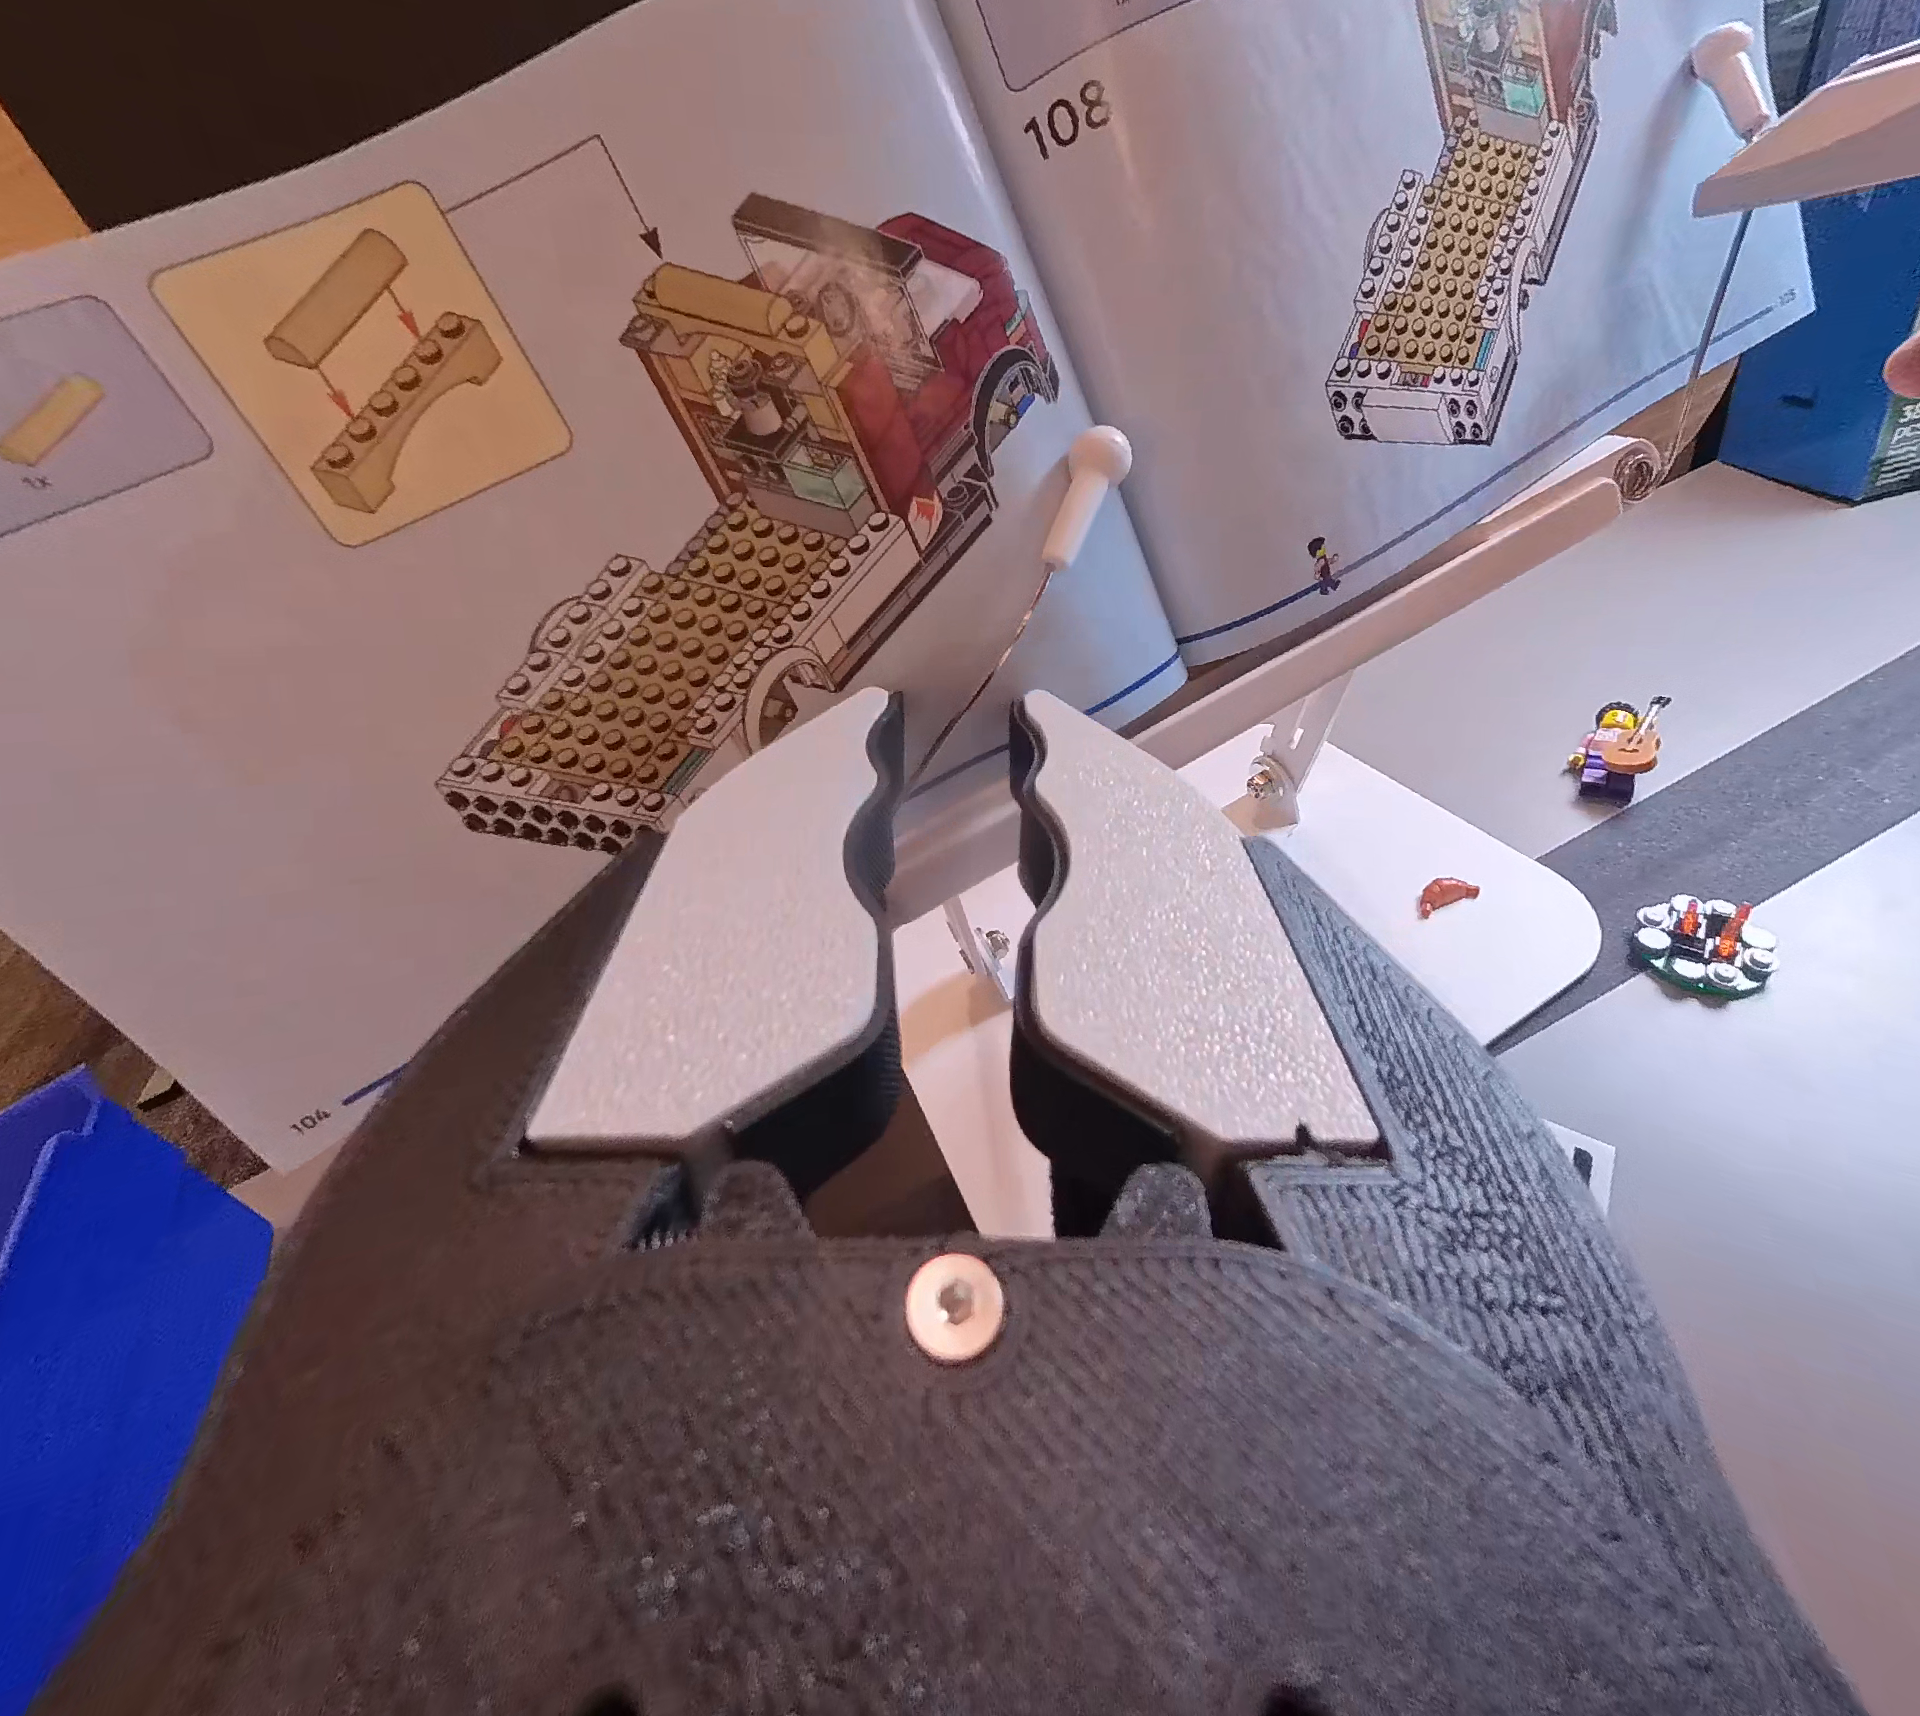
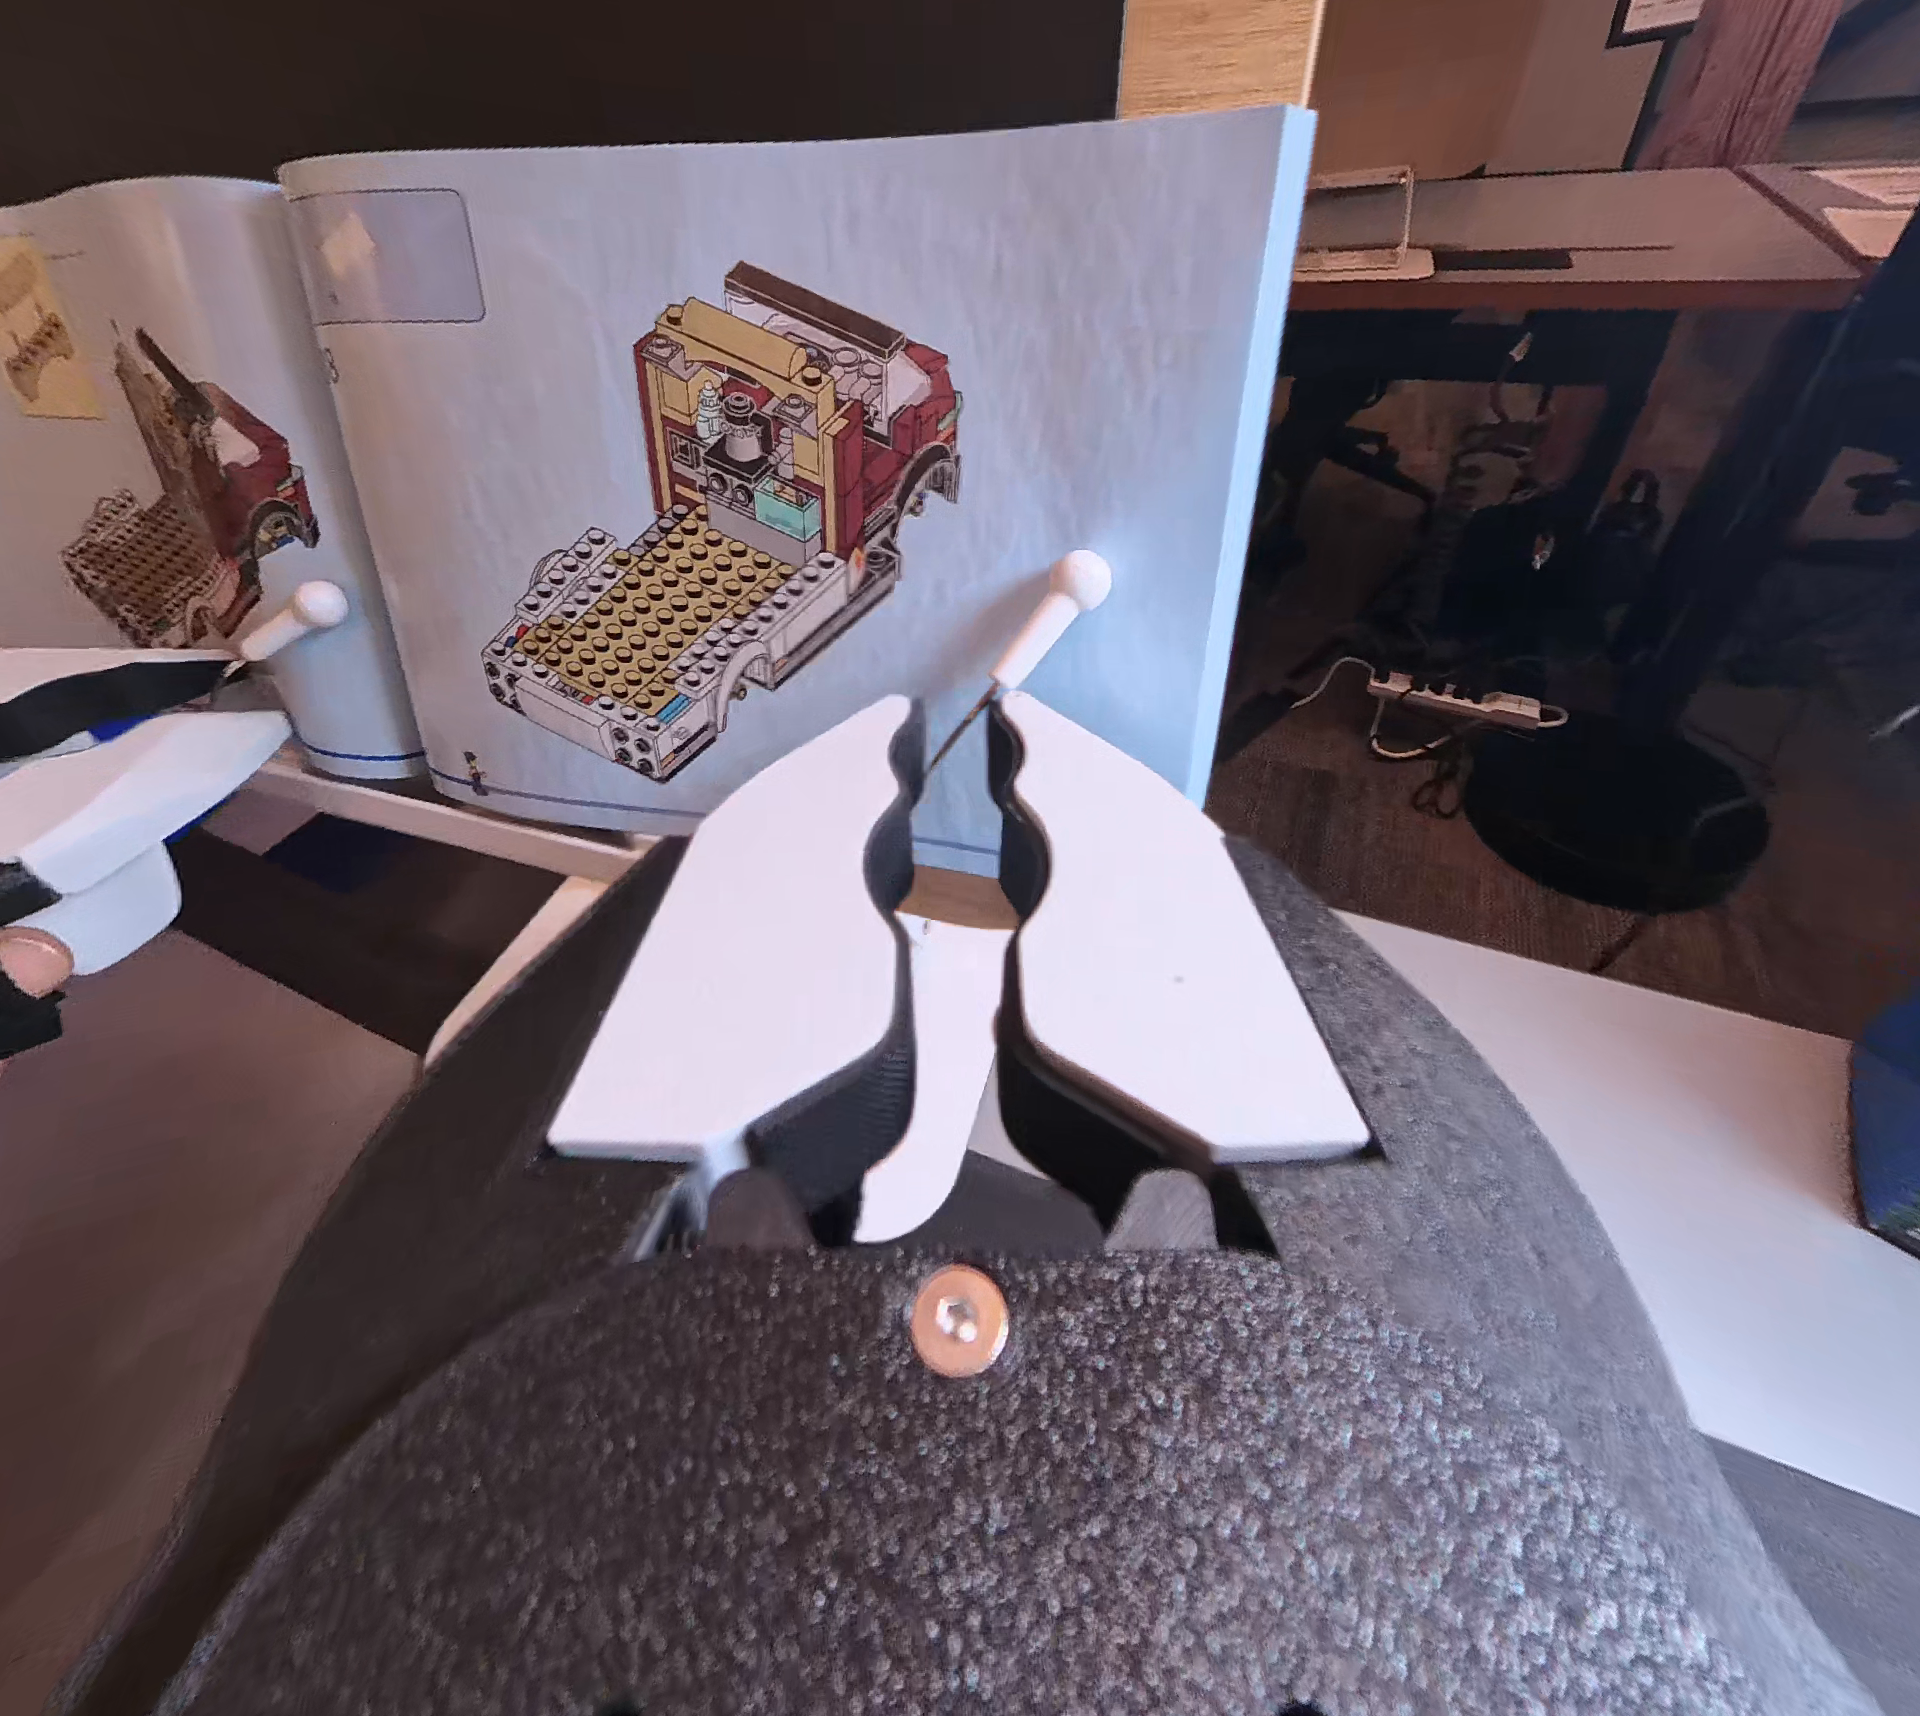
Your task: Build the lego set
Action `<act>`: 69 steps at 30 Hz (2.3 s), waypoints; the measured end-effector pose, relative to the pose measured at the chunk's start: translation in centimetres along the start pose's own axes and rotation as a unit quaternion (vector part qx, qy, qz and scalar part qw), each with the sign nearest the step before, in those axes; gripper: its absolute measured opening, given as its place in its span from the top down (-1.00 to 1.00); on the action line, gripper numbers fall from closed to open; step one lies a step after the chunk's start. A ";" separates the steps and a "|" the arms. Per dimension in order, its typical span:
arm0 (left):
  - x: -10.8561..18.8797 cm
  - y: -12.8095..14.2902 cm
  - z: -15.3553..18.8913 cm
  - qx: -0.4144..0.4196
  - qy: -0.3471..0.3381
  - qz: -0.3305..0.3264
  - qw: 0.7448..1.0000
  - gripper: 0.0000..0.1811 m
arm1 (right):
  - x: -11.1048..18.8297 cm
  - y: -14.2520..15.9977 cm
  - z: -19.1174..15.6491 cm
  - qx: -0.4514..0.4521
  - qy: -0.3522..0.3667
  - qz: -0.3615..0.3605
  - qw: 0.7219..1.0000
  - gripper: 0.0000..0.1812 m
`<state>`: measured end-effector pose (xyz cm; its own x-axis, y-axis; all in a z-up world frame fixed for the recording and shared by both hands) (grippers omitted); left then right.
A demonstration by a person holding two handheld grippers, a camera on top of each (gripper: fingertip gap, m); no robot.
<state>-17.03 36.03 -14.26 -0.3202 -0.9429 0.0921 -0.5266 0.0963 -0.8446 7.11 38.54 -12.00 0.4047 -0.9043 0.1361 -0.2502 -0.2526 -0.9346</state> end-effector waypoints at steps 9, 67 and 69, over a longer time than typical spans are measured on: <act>0.0 0.3 -0.2 -0.012 -0.004 -0.005 1.000 0.92 | 0.0 0.2 0.5 -0.002 0.010 0.005 1.000 0.93; -0.1 -4.8 3.8 -0.024 0.076 0.031 0.996 0.72 | -0.6 -2.2 -1.4 0.243 0.017 0.068 0.968 0.20; -1.7 -4.7 3.4 -0.038 0.051 -0.010 0.998 0.76 | -0.9 -3.2 -1.6 0.248 0.015 0.062 0.967 0.17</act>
<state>-11.34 36.06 -12.23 -0.3855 -0.9078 0.1652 -0.5902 0.1050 -0.8004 6.15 39.57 -8.57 0.3705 -0.9287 0.0152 0.1601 0.0477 -0.9859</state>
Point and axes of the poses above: each gripper's, where its closed fingertips meet, x back along the fingers, y out of its underside, z = x × y across the jaws, the point moved 8 cm from there along x, back along the fingers, and after that the axes turned 14 degrees about -x, right-handed, at the moved point
